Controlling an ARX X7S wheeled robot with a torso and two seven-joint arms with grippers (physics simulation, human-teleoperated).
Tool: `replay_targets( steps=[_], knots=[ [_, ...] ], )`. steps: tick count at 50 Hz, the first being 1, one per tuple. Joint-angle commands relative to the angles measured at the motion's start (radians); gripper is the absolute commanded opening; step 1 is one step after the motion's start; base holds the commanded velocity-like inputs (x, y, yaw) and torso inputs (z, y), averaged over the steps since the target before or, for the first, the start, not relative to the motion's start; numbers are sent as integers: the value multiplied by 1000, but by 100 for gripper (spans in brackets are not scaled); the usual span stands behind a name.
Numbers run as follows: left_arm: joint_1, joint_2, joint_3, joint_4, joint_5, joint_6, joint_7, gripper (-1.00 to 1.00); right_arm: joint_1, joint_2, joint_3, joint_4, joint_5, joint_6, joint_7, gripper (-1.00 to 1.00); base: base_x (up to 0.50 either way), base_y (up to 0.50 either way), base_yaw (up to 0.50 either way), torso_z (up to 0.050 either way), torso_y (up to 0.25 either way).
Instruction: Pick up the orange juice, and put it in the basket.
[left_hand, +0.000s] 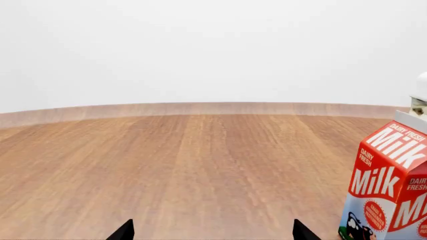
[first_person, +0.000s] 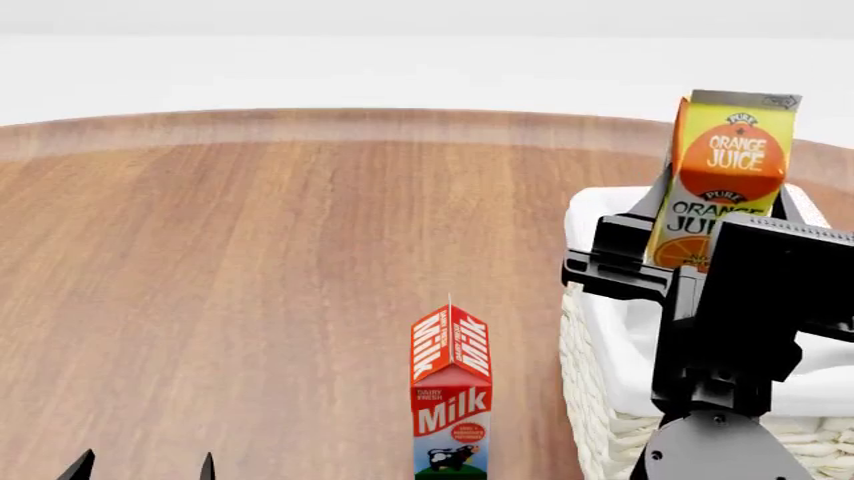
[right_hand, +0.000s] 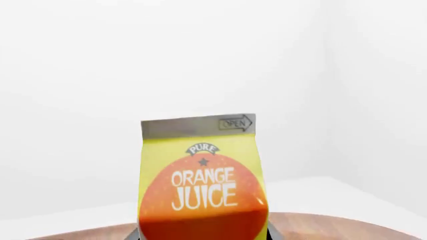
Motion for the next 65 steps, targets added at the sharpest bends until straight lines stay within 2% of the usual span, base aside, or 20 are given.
replay_targets(
  steps=[1,65],
  knots=[
    [-1,-2,2,0,-2,1,-2,100,14,-17,11,42,-45,-3,-14,-100,0,0,0,0,0],
    [-5,-10,15,-2,-10,6,-12,100,99,-151,6,425,-130,-108,-104,-100,0,0,0,0,1]
  ],
)
